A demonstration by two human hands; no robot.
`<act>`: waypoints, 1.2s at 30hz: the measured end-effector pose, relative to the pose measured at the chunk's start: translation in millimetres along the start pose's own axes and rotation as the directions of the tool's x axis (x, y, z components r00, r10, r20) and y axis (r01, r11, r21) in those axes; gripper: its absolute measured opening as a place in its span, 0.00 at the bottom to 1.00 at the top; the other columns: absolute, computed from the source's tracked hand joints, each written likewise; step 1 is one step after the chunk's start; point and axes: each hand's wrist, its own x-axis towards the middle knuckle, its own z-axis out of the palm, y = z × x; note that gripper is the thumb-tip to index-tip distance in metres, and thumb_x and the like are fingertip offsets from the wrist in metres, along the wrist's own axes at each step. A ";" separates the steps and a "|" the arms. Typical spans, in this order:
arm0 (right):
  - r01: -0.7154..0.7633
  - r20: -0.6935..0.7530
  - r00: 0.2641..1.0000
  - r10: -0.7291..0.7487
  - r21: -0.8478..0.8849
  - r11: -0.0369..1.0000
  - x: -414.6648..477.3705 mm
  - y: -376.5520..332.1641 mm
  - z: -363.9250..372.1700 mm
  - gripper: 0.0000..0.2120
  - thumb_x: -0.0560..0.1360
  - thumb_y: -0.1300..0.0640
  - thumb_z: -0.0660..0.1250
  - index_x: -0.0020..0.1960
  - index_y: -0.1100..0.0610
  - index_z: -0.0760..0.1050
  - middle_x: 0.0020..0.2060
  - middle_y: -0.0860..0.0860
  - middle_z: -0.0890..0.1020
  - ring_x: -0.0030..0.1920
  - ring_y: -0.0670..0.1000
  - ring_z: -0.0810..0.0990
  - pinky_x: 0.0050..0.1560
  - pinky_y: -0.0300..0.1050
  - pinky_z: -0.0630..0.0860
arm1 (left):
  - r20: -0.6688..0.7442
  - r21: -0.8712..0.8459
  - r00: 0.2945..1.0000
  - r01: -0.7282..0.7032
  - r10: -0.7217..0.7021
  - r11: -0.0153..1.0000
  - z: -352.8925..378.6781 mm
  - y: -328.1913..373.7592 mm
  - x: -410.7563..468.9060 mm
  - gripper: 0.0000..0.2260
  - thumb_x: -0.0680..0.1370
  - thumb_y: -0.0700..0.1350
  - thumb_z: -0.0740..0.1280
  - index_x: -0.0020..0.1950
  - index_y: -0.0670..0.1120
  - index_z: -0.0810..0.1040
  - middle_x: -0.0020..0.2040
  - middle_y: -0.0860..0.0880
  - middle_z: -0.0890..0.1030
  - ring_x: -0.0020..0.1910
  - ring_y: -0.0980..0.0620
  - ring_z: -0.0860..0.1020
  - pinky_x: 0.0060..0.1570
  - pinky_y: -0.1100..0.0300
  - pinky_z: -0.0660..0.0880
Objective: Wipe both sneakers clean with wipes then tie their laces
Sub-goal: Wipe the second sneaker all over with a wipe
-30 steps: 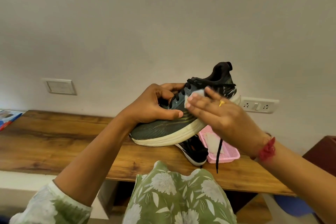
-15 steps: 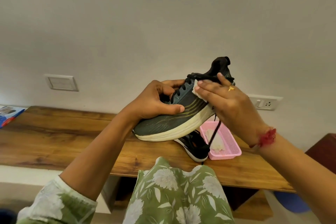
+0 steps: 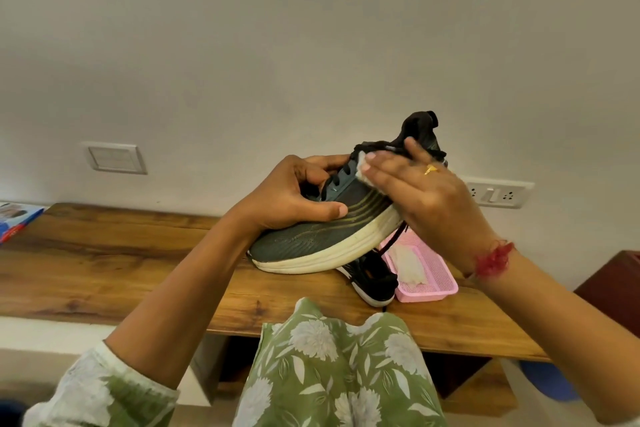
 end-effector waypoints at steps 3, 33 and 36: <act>-0.018 0.000 1.000 0.018 0.010 1.000 -1.1 -8.2 4.1 0.15 0.76 0.68 0.64 0.62 0.64 0.76 0.60 0.60 0.79 0.62 0.56 0.77 0.69 0.56 0.66 | -0.009 0.021 1.000 -0.006 0.006 1.000 -1.0 0.6 -0.9 0.15 0.66 0.46 0.75 0.44 0.35 0.84 0.63 0.50 0.78 0.61 0.53 0.78 0.59 0.60 0.74; -0.017 0.076 0.997 0.001 0.206 0.978 -6.5 -47.8 -16.9 0.16 0.80 0.65 0.54 0.62 0.63 0.76 0.60 0.57 0.79 0.63 0.53 0.76 0.69 0.52 0.67 | -0.095 -0.177 0.995 -0.011 -0.005 0.984 9.2 14.3 6.0 0.10 0.74 0.49 0.66 0.37 0.55 0.86 0.59 0.49 0.80 0.58 0.53 0.79 0.55 0.62 0.74; -0.106 0.056 0.993 0.100 0.112 0.988 -7.2 -27.1 -17.4 0.17 0.75 0.71 0.60 0.62 0.63 0.76 0.59 0.58 0.79 0.61 0.53 0.77 0.69 0.52 0.66 | -0.102 -0.163 0.995 -0.011 -0.005 0.987 7.5 14.6 5.7 0.10 0.73 0.48 0.66 0.36 0.54 0.85 0.60 0.47 0.80 0.57 0.53 0.80 0.53 0.62 0.74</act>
